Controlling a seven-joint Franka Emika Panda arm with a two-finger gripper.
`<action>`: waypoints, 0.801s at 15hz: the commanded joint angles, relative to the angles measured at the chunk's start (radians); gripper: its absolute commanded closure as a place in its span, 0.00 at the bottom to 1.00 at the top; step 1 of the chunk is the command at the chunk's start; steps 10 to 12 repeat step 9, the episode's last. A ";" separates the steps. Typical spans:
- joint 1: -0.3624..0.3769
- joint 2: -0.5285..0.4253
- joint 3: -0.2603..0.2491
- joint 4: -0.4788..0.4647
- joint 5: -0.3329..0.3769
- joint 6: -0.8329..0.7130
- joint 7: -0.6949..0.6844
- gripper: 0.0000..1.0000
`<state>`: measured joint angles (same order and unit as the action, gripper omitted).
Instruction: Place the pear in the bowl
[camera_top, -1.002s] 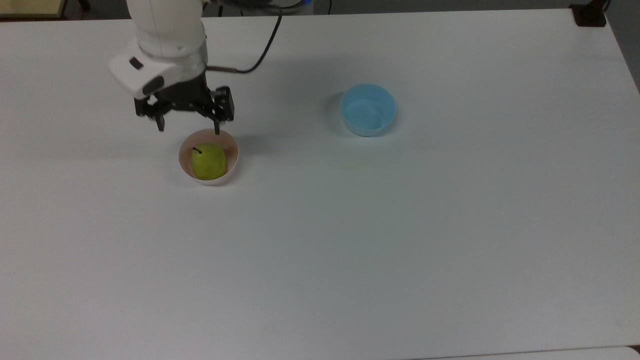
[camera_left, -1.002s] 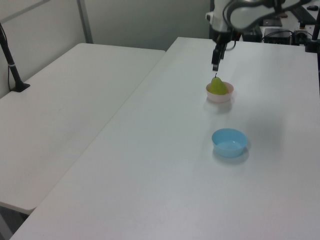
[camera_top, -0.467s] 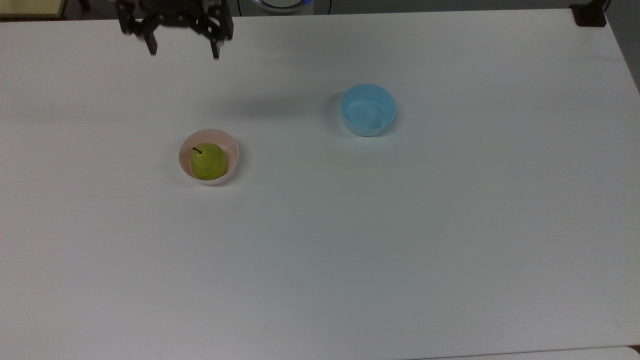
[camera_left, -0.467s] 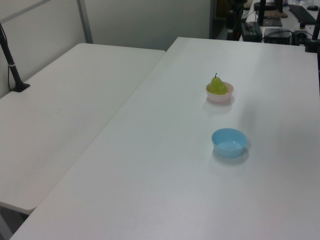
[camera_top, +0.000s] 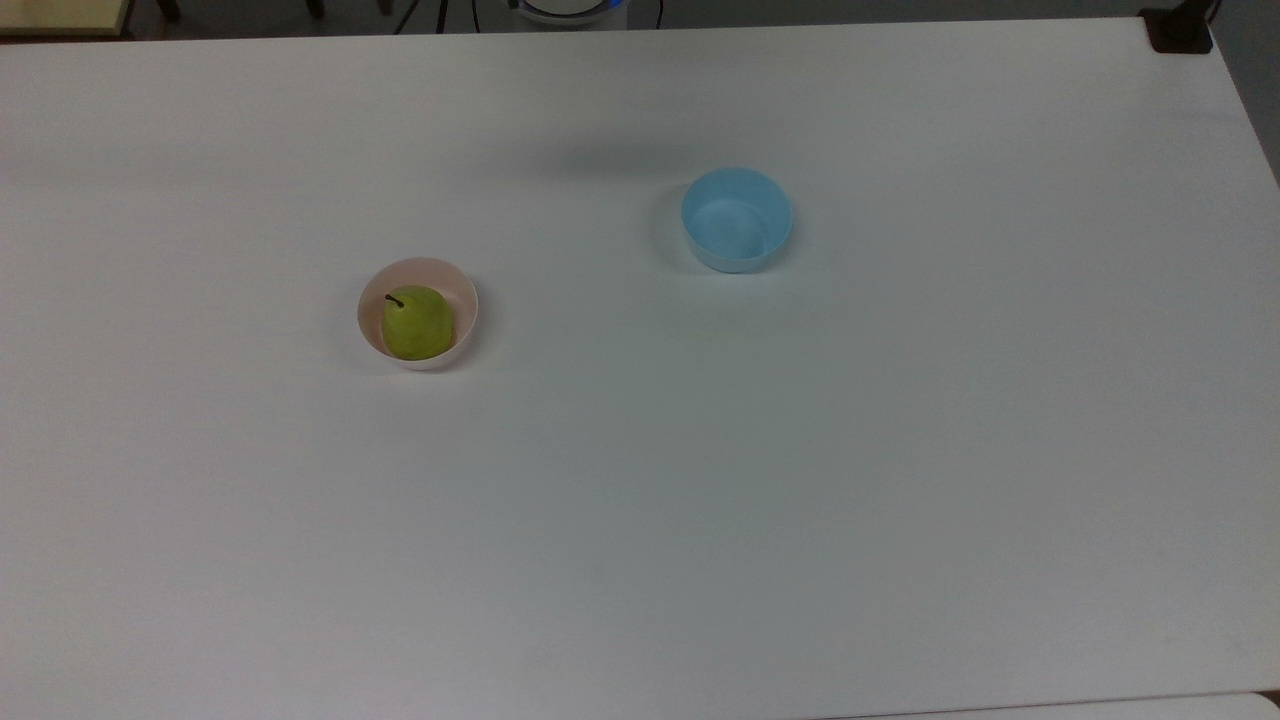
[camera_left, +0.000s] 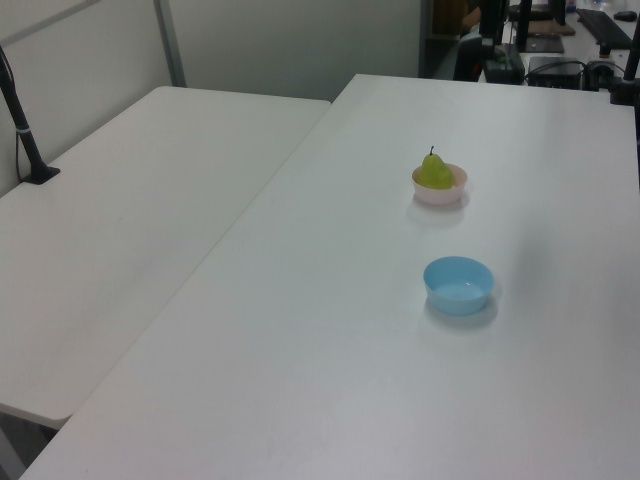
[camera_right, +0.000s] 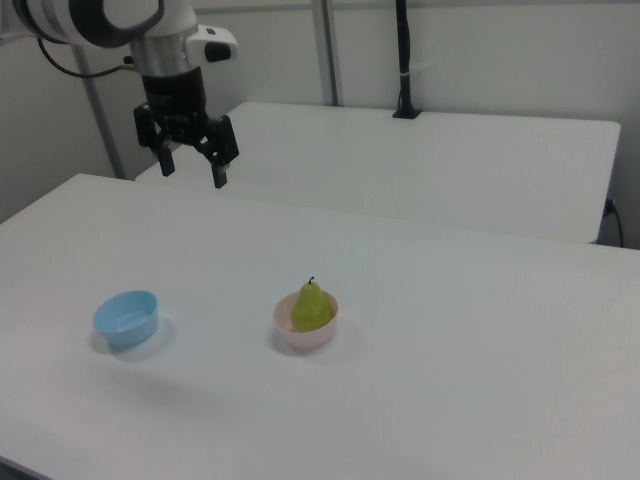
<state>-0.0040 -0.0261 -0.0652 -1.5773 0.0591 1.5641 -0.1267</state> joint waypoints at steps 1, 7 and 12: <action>0.045 -0.015 -0.035 -0.061 0.031 0.098 0.013 0.00; 0.048 -0.001 -0.031 -0.053 0.025 0.119 -0.013 0.00; 0.048 0.000 -0.031 -0.052 0.027 0.120 -0.014 0.00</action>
